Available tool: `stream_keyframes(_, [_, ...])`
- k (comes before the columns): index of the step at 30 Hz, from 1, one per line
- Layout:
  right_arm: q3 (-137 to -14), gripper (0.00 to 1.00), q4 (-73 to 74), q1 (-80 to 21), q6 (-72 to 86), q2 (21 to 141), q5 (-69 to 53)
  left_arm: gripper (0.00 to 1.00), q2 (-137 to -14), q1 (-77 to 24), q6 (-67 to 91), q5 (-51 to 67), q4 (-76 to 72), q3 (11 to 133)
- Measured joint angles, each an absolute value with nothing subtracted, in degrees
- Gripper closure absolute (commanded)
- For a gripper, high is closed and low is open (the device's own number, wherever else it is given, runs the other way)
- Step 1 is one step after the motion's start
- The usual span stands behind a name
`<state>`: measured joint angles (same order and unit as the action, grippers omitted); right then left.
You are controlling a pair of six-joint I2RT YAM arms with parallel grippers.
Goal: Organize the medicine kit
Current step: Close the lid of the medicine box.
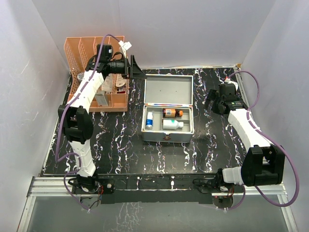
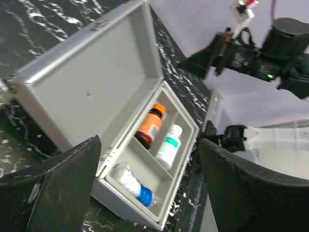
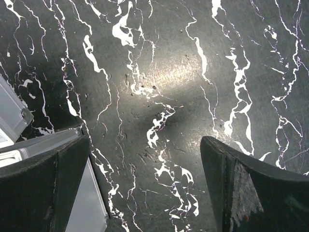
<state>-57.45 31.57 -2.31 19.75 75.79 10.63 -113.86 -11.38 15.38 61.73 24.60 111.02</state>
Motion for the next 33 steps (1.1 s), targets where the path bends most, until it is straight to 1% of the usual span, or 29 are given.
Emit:
stream_keyframes(5, [-57.45, 0.02, 31.51, -2.31, 19.75, 75.77, 10.76, 0.19, -117.32, -11.35, 13.87, 56.49, 24.8, 112.09])
stream_keyframes(13, [-57.54, 0.02, 31.53, -2.31, 19.68, 75.79, 10.79, 0.19, -131.79, -11.38, 14.26, 53.1, 23.88, 119.52])
stream_keyframes(16, [-57.56, 0.01, 31.53, -2.31, 19.66, 75.79, 10.83, 0.19, -135.33, -11.38, 15.35, 53.25, 23.53, 122.02])
stream_keyframes(21, [-57.71, 0.02, 31.57, -2.31, 19.66, 76.01, 11.03, 0.2, -136.44, -11.46, 19.0, 56.45, 20.03, 123.22])
stream_keyframes(28, [-58.37, 0.02, 31.57, -2.31, 19.64, 76.95, 11.03, 0.21, -136.44, -12.32, 28.75, 64.73, 9.32, 123.13])
stream_keyframes(33, [-58.43, 0.02, 31.51, -2.31, 19.64, 77.65, 11.0, 0.22, -136.44, -12.88, 33.63, 68.42, 4.36, 122.74])
